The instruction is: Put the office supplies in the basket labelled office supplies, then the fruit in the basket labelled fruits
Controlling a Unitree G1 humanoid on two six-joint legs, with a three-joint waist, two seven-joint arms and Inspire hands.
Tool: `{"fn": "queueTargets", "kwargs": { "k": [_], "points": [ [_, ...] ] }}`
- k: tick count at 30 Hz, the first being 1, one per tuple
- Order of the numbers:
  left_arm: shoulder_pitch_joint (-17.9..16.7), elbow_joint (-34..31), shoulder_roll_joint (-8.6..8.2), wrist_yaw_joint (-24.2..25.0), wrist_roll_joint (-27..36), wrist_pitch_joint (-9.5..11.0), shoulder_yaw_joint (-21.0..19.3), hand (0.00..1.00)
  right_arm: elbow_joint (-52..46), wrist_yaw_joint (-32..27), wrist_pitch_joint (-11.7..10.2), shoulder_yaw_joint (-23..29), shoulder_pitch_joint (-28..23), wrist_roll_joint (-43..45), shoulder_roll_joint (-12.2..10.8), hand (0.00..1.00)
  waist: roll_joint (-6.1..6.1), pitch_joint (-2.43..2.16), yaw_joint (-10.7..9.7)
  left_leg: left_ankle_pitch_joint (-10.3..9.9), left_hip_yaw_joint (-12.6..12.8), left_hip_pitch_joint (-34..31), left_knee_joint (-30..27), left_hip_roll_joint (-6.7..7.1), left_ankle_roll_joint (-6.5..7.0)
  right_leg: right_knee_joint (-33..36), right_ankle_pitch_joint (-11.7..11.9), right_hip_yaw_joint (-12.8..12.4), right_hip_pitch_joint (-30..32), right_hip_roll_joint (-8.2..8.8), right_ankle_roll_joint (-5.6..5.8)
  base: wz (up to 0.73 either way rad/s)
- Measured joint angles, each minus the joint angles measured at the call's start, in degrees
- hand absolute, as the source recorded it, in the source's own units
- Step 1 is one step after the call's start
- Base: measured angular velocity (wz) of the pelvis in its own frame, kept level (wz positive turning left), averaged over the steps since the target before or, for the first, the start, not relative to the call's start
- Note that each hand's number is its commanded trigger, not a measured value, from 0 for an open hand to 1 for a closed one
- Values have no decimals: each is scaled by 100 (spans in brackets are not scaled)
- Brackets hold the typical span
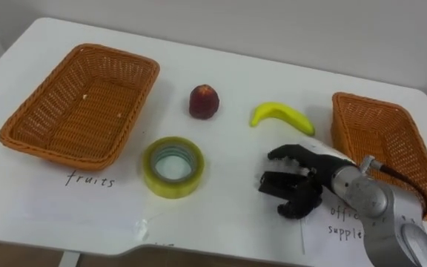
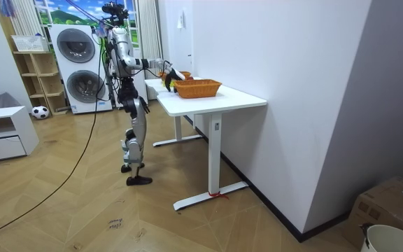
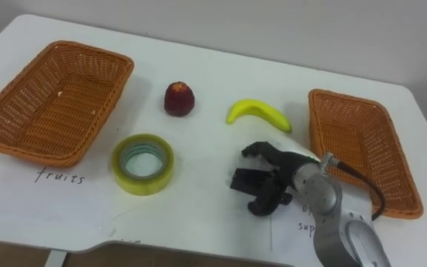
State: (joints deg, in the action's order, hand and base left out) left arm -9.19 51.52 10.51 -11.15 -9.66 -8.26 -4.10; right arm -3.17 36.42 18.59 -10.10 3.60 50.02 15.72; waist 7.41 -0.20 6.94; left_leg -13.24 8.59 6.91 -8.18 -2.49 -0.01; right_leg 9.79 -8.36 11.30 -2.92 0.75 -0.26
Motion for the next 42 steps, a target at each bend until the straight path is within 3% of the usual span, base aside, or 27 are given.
{"fn": "queueTargets", "kwargs": {
  "k": [18, 25, 28, 31, 36, 42],
  "points": [
    [2, -96, 1, -212, 5, -3, 15, 0, -14, -114, 86, -5, -27, 122, -43, 100, 1, 0, 65, 0, -4, 40, 46, 2, 1, -5, 0, -20, -11, -7, 1, 0],
    [11, -89, -7, -248, 2, 13, 92, 0, 20, -202, 1, 7, -45, -48, -41, 100, -1, 6, 58, 0, 1, 56, 46, 1, 1, -7, 0, -96, -18, -17, 0, -2],
    [9, -83, -8, -349, 5, 14, 91, 0, -4, -334, -38, 17, -46, -231, -19, 100, -14, 16, 54, 0, 22, 49, 53, -1, 1, -4, 0, -108, 2, -18, 1, -1],
    [11, -11, -25, -374, 4, 79, 82, 0, -227, -286, -38, 42, -50, -391, -8, 100, -68, 62, -31, 0, 19, 28, 65, 3, 1, 0, 0, -102, 23, -15, 1, 0],
    [-134, 20, -78, -333, 3, 235, 4, 0, -830, -243, -311, 456, -51, -1039, 7, 100, -59, 55, -215, 12, 1, -132, 33, 10, 11, -2, 0, -117, 176, -1, 1, 0],
    [-328, 101, -59, -333, 4, 390, -24, 0, -1176, -611, -590, 927, -50, -1608, 56, 100, -2, 20, -363, 13, -77, -21, 46, 9, 10, -26, 0, -122, 64, 10, 0, 6]
  ]
}}
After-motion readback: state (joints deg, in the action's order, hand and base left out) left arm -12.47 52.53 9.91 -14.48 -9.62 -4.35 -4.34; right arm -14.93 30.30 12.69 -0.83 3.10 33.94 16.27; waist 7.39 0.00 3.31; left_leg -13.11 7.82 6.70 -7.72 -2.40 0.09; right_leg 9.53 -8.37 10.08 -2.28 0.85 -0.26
